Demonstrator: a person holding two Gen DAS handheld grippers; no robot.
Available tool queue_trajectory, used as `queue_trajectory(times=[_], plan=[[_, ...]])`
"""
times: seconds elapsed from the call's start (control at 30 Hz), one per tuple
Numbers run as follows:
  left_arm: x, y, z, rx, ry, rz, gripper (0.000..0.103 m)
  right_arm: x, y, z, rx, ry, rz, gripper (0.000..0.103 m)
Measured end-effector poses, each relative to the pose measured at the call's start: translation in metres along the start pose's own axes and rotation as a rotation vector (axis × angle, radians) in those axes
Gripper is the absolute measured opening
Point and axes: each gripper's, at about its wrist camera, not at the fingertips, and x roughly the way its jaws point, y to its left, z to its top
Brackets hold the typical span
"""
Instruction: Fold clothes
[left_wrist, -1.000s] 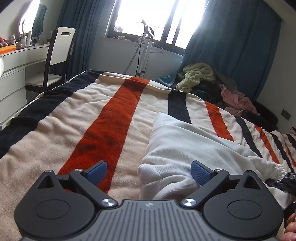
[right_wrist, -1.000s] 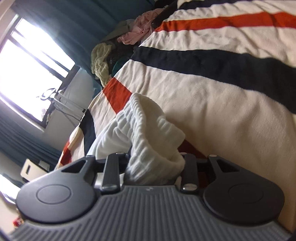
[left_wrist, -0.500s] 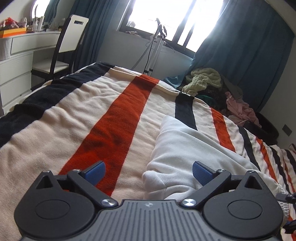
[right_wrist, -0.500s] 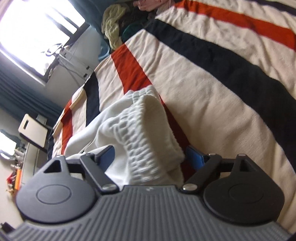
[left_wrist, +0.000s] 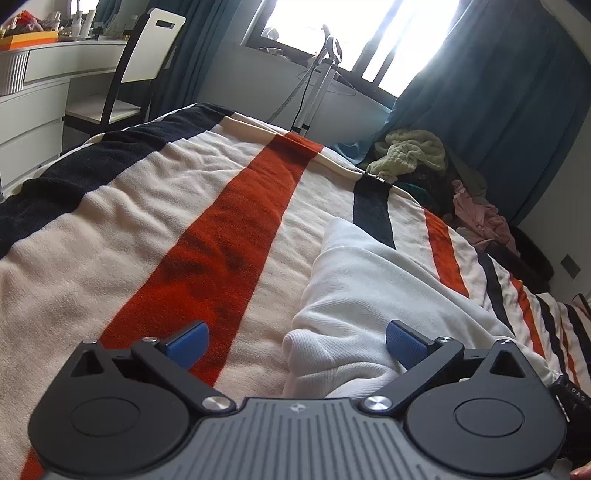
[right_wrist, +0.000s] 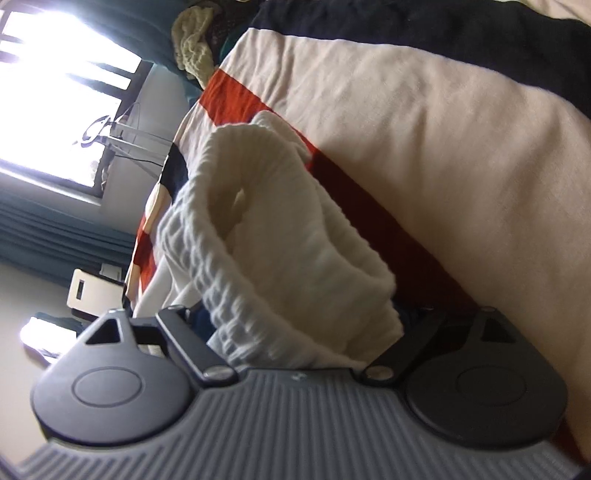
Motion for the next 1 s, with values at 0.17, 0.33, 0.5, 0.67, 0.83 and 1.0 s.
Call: queue_trajectory(times=[0.17,0.33,0.5,0.67,0.83,1.0], plan=[[0.0,0.002,0.0,-0.018,0.004,-0.003,0.103,-0.002,0.0,0.0,0.013,0.006,0.033,0.09],[0.001,0.008,0.002,-0.057,0.013,-0.012,0.103,-0.021,0.012,-0.005,-0.026,-0.046,0.179,0.091],[0.004,0.014,0.004,-0.098,0.029,-0.028,0.103,-0.029,0.025,-0.014,-0.094,-0.08,0.224,0.091],[0.011,0.015,0.005,-0.14,0.074,-0.107,0.103,-0.007,0.019,-0.019,-0.098,-0.017,0.042,0.09],[0.024,0.017,0.002,-0.188,0.141,-0.184,0.103,-0.011,0.023,-0.023,-0.13,-0.02,0.017,0.072],[0.044,0.027,-0.003,-0.285,0.225,-0.229,0.103,-0.024,0.018,-0.025,-0.094,-0.061,0.044,0.049]])
